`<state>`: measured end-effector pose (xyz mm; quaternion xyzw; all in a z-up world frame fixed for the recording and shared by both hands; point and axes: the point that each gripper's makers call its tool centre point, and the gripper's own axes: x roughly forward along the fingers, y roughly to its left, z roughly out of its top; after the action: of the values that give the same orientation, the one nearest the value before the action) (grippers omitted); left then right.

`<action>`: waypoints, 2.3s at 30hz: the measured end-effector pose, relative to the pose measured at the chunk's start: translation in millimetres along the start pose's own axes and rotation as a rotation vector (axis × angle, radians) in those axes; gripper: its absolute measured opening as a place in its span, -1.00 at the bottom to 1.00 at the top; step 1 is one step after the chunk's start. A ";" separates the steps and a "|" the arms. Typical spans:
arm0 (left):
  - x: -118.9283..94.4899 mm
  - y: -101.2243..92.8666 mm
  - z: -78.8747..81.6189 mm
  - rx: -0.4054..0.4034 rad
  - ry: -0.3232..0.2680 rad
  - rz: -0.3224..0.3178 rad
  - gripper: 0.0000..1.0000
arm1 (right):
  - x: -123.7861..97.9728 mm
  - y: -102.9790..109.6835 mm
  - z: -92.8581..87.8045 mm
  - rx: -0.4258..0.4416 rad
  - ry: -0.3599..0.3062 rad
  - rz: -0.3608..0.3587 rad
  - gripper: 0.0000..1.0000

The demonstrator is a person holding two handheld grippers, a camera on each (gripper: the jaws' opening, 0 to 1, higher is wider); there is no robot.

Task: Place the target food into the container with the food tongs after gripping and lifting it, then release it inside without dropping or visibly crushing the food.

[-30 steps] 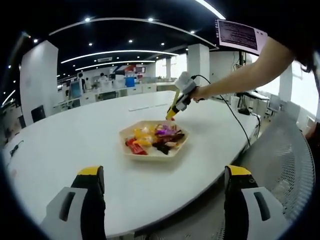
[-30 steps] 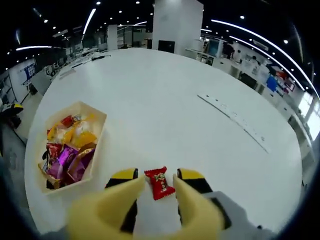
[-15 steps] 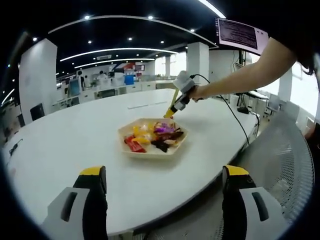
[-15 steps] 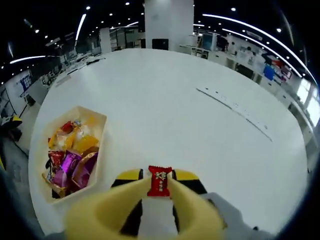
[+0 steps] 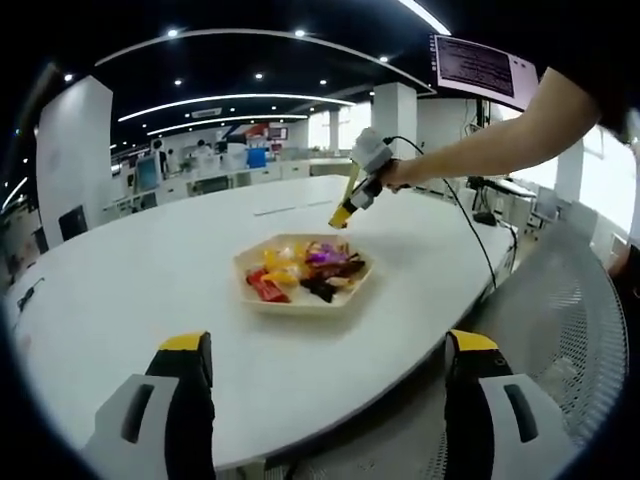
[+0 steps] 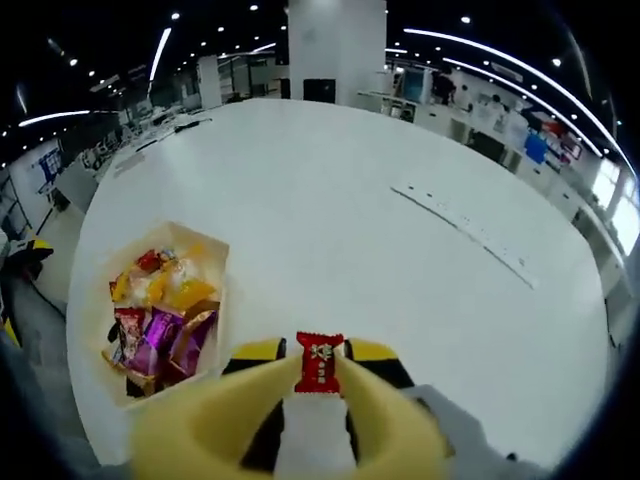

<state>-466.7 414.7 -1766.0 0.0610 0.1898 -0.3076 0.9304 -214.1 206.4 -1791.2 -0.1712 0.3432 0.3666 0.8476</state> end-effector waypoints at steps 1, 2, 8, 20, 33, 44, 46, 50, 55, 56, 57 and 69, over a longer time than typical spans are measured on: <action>-0.1 0.0 0.3 0.000 -0.002 0.000 0.87 | -5.5 0.7 3.7 -0.018 0.002 -0.010 -0.55; -0.1 0.0 0.2 0.000 -0.002 0.001 0.87 | -9.3 2.2 5.3 -0.032 0.011 -0.015 -0.55; -0.1 -1.4 -2.3 -0.002 0.013 -0.007 0.85 | -31.5 22.2 26.3 -0.083 -0.018 -0.023 -0.59; -0.5 -2.6 -1.0 -0.003 0.006 -0.012 0.83 | -78.1 53.3 78.3 -0.135 -0.078 -0.021 -0.59; -1.8 -2.2 -0.5 -0.007 -0.002 -0.010 0.81 | -73.3 108.5 104.7 -0.223 -0.090 0.038 -0.58; -2.3 -2.2 -0.5 -0.008 -0.004 -0.010 0.79 | -60.4 146.9 121.5 -0.271 -0.119 0.108 -0.48; -2.5 -2.1 -0.1 -0.009 -0.007 -0.009 0.79 | -62.4 149.8 127.3 -0.270 -0.143 0.116 -0.44; -2.6 -2.1 -0.4 -0.010 -0.005 -0.009 0.79 | -64.5 151.2 129.9 -0.276 -0.158 0.117 -0.43; -2.6 -3.0 -0.7 -0.013 -0.002 -0.014 0.77 | -72.2 151.0 125.9 -0.253 -0.174 0.122 -0.39; -2.5 -3.3 -0.8 -0.014 -0.001 -0.016 0.77 | -74.6 151.7 127.3 -0.237 -0.194 0.123 -0.39; -2.1 -3.8 -0.9 -0.014 0.003 -0.022 0.77 | -78.8 152.5 127.9 -0.216 -0.219 0.129 -0.39; -2.2 -7.4 0.0 0.039 0.040 -0.047 0.68 | -130.2 166.2 110.2 0.056 -0.442 0.229 -0.38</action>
<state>-472.8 409.9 -1765.1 0.0806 0.2040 -0.3317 0.9175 -351.2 312.3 -1627.8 -0.0233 0.1766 0.4791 0.8595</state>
